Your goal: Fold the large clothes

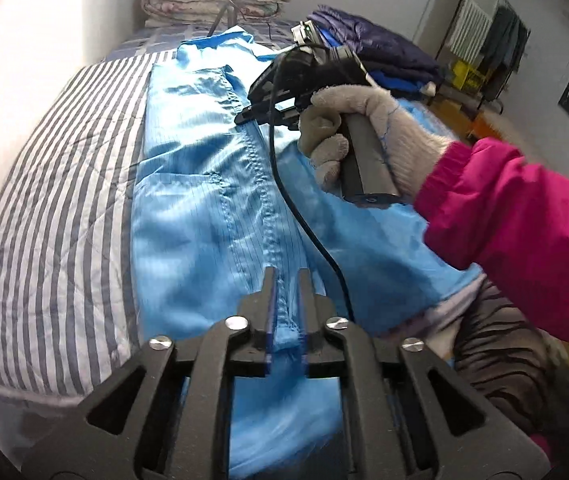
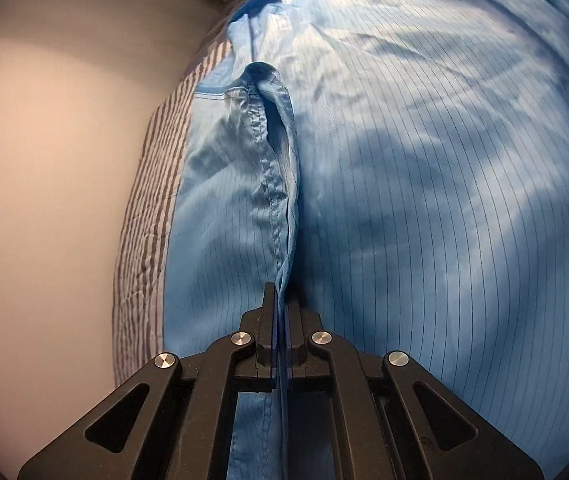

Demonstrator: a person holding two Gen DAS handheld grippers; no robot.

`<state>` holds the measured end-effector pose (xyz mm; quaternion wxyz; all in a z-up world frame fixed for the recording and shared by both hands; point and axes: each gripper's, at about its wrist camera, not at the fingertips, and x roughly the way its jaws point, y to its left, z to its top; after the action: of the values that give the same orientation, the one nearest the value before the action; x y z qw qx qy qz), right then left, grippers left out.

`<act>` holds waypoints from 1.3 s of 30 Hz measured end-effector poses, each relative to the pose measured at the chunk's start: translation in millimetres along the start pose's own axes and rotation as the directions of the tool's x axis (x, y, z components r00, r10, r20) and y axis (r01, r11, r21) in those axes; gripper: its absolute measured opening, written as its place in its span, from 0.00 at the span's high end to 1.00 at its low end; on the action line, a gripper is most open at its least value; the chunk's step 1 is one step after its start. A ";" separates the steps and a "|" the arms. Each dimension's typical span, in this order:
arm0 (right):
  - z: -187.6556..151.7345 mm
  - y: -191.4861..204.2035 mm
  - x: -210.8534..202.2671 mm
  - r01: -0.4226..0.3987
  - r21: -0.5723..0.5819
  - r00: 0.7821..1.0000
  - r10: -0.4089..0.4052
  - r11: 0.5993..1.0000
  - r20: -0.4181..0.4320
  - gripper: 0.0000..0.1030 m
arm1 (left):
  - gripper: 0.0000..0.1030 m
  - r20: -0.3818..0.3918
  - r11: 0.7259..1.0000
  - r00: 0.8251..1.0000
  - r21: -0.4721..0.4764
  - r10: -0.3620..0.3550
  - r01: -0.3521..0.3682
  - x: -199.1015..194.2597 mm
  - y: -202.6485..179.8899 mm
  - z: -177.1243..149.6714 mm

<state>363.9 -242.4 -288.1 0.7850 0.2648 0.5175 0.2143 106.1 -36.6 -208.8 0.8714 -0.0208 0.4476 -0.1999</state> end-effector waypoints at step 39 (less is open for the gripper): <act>-99.0 23.1 -28.8 0.025 -0.231 0.991 -0.055 0.973 -0.123 0.97 | 1.00 -0.017 0.873 0.998 -0.485 -0.056 0.041 1.6 124.0 -62.4</act>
<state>260.0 -223.0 -285.4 0.7796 0.1476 0.5439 0.2732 98.6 85.7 -274.1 0.8262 -0.2464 0.4960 -0.1034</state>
